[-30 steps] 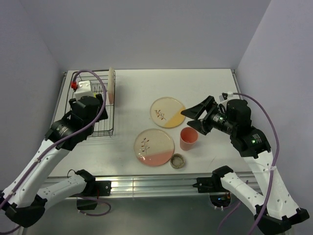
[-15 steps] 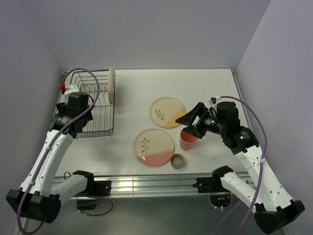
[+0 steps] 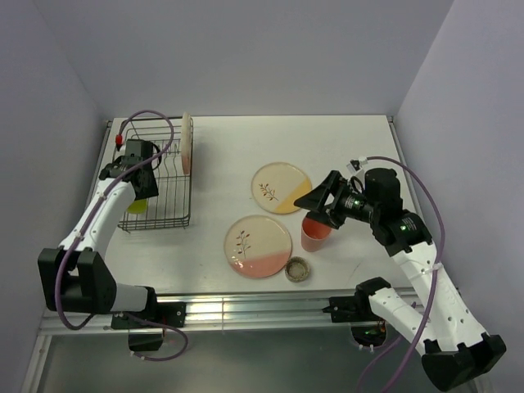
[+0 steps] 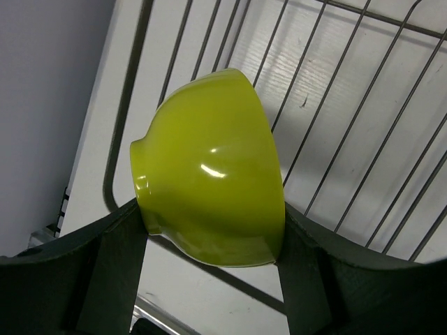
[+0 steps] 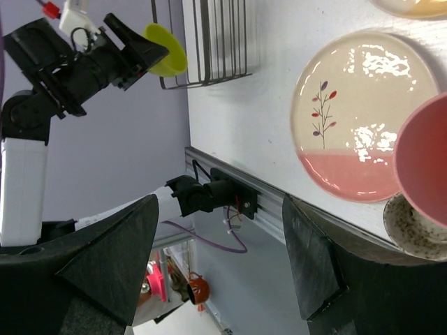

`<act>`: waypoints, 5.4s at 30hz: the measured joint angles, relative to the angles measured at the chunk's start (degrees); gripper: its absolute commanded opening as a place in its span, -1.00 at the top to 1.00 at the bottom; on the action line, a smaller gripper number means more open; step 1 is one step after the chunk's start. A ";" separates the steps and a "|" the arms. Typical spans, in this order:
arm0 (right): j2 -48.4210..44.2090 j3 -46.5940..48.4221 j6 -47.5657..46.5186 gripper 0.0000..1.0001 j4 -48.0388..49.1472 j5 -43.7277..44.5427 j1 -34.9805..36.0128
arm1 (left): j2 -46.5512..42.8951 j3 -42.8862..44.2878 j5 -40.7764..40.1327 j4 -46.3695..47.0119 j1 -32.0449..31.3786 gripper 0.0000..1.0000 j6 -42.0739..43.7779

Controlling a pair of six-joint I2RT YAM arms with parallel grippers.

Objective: Load the mixed dishes into the dish rack

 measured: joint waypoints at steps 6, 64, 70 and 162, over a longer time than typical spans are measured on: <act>0.26 -1.29 -1.86 -0.56 0.96 -2.99 -4.61 | 5.70 2.23 0.81 0.20 0.07 1.00 0.57; 0.46 -2.75 -16.20 -0.50 -6.43 3.98 -12.96 | -17.05 3.61 25.64 6.69 0.28 -0.99 -7.58; 0.15 -2.78 -16.96 -0.47 -8.90 11.13 -9.09 | -20.52 4.55 25.53 6.51 -11.28 -0.99 -11.21; 3.30 -14.86 30.08 1.00 -16.26 55.71 57.48 | -13.29 -3.28 13.03 14.49 -55.47 -0.98 -18.80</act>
